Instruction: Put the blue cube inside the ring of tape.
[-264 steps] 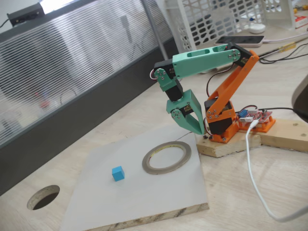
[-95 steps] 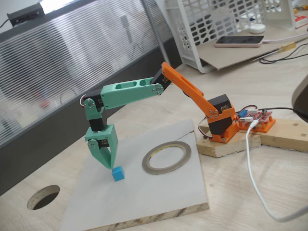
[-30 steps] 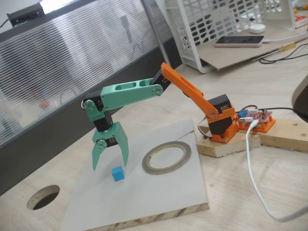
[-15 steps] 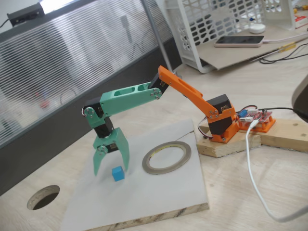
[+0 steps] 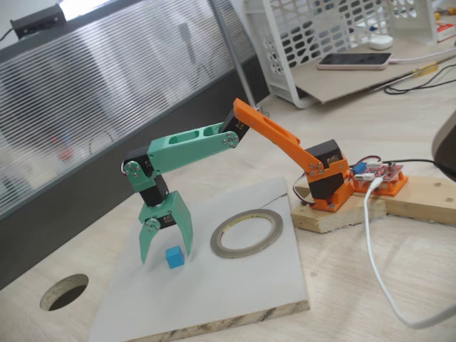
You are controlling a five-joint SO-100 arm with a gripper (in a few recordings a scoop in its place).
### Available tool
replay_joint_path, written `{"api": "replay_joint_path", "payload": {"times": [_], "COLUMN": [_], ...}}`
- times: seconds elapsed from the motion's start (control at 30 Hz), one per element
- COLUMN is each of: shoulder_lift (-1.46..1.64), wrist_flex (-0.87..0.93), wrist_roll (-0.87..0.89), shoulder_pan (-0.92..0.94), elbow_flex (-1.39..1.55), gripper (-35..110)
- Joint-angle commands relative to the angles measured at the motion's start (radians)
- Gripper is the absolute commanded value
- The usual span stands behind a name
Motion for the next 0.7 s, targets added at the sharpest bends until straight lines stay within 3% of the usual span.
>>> {"api": "replay_joint_path", "payload": {"times": [0.0,0.23,0.5,0.67], "shoulder_lift": [0.015,0.015,0.029,0.029], "wrist_flex": [0.015,0.015,0.012,0.012], "wrist_roll": [0.006,0.006,0.000,0.000], "shoulder_pan": [-0.012,-0.012,-0.012,-0.012], "elbow_flex": [-0.009,-0.009,-0.011,-0.011], "gripper": [67,65,44,39]}}
